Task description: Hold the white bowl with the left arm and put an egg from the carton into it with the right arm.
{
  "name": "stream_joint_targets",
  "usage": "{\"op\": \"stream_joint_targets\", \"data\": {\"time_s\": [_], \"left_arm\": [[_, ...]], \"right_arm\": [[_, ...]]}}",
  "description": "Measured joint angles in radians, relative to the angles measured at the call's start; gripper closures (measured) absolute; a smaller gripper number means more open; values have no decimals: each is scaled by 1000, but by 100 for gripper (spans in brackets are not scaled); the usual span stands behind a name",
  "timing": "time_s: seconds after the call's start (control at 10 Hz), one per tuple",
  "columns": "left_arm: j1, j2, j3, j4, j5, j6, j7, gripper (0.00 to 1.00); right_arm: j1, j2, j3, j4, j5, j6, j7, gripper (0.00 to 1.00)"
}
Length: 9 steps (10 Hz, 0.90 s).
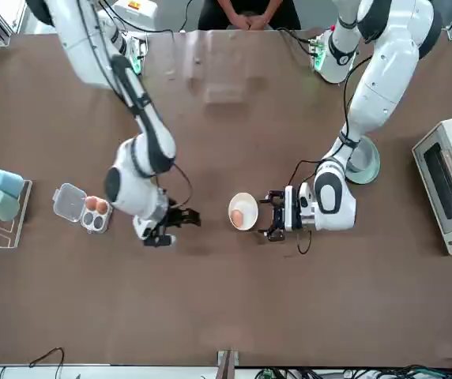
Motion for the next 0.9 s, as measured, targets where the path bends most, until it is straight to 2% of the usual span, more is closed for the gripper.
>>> {"op": "stream_joint_targets", "data": {"time_s": [0.2, 0.4, 0.7, 0.9], "left_arm": [[35, -42, 2, -6, 27, -53, -55, 0], [72, -95, 3, -13, 120, -87, -174, 0], [148, -191, 5, -5, 370, -102, -459, 0], [161, -258, 5, -7, 454, -115, -594, 0]], "right_arm": [[-133, -64, 0, -51, -174, -105, -114, 0], [-217, -158, 2, -53, -327, -289, -123, 0], [-279, -332, 0, -57, -413, -527, -102, 0], [-311, -411, -3, -59, -436, -612, -38, 0]]}}
